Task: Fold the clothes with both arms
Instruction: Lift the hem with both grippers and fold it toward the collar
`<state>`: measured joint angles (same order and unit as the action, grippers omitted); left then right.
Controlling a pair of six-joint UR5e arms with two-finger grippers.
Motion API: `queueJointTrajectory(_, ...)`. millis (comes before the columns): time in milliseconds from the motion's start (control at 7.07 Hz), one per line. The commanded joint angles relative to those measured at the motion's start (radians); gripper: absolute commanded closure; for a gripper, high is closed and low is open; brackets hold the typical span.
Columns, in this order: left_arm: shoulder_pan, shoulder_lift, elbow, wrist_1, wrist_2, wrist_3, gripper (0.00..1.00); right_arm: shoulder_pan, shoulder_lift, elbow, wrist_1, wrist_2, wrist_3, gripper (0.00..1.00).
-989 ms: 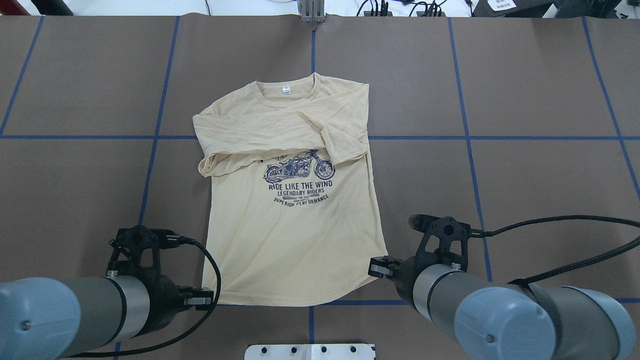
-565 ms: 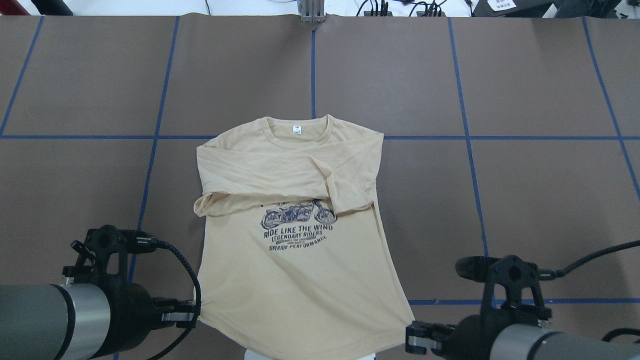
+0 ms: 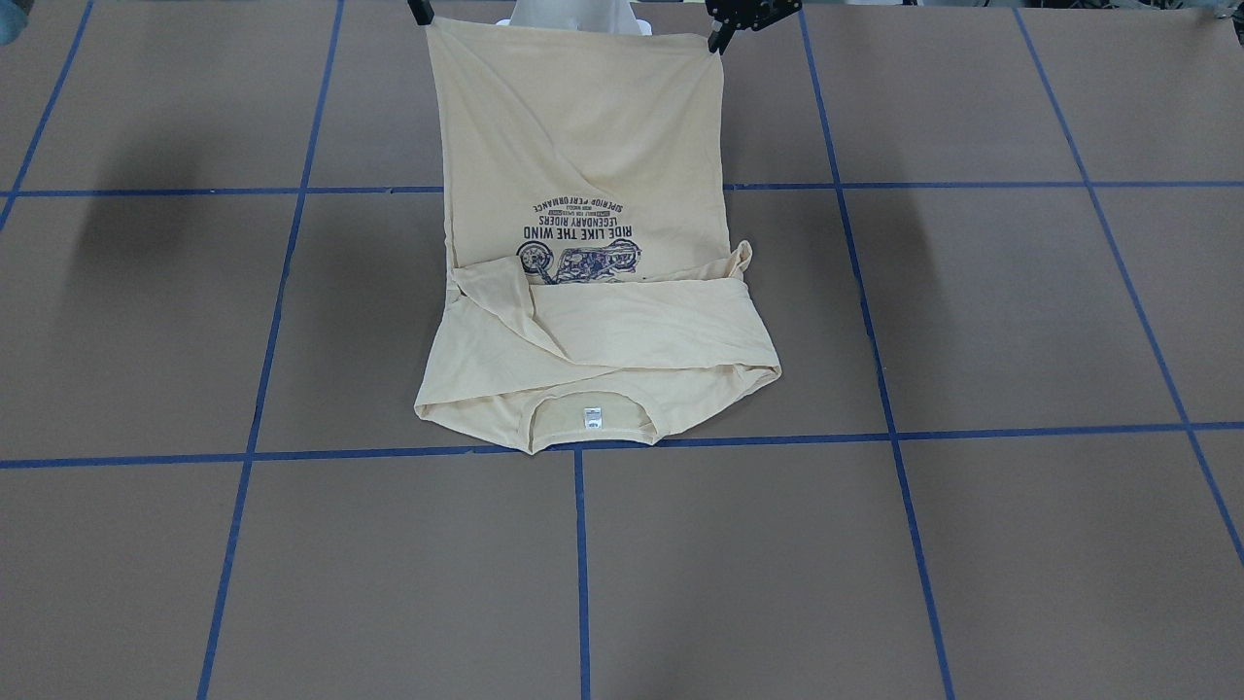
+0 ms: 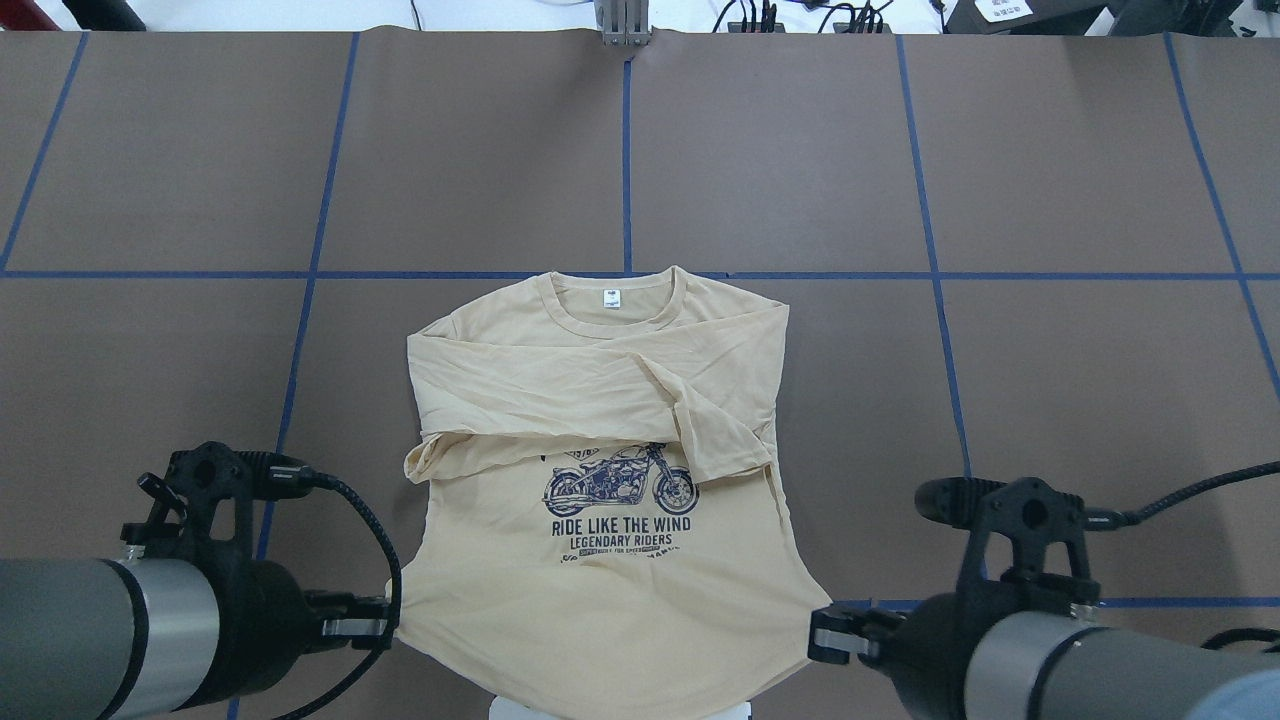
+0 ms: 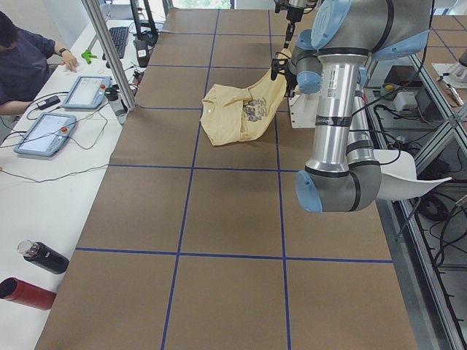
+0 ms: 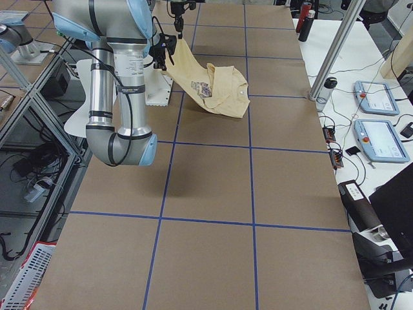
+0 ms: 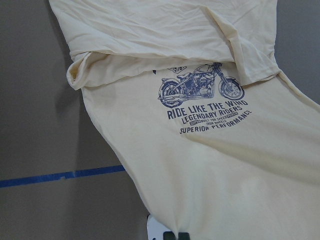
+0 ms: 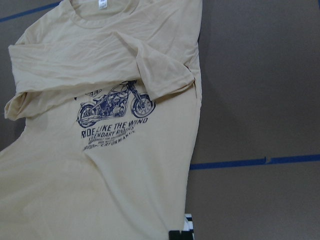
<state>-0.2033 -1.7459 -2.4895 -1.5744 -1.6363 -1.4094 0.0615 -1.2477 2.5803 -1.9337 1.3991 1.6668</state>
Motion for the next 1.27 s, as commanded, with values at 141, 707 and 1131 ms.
queueJointTrajectory(141, -0.132, -0.124, 0.185, 0.001, 0.045, 0.033, 1.00, 0.194, 0.106, -0.204, 0.065, 0.000, -0.083, 1.00)
queueJointTrajectory(707, -0.295, -0.220, 0.288, -0.003, 0.085, 0.069, 1.00, 0.388, 0.122, -0.438, 0.307, 0.006, -0.156, 1.00)
queueJointTrajectory(1131, -0.330, -0.282, 0.499, -0.101, 0.133, 0.136, 1.00, 0.475, 0.192, -0.648, 0.407, 0.009, -0.182, 1.00)
